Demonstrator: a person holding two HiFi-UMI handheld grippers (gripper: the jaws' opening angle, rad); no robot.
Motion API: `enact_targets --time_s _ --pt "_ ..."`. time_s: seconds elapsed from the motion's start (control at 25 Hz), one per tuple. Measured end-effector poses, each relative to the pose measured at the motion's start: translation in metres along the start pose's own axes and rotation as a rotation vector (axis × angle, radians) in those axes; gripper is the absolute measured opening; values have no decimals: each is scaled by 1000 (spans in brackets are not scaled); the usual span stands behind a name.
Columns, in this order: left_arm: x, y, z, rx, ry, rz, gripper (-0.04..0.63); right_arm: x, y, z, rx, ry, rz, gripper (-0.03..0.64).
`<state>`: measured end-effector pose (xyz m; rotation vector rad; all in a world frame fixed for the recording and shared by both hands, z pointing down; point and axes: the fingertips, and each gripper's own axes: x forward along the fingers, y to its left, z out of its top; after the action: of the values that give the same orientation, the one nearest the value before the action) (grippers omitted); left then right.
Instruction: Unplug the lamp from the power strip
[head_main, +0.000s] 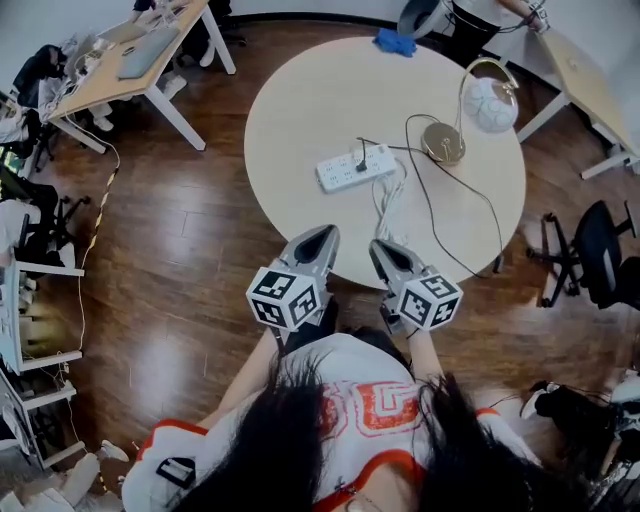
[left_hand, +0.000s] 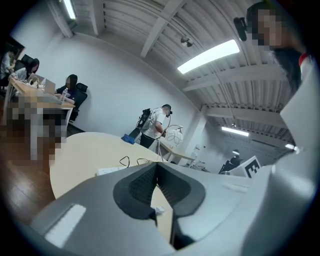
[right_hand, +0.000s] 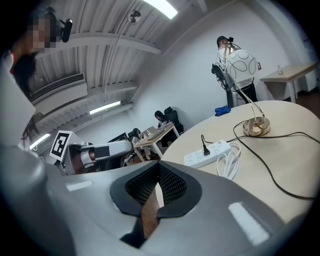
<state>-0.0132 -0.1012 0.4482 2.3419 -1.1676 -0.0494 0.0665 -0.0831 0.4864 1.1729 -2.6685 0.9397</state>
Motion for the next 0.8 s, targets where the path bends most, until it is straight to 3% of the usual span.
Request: enact_targets --time_s 0.4,0.8 --pt "46 58 7 6 89 -104 0 29 -3 5 51 -20 -126 2" --pt "110 81 -31 -12 267 -154 0 13 -31 5 103 -11 -238 2"
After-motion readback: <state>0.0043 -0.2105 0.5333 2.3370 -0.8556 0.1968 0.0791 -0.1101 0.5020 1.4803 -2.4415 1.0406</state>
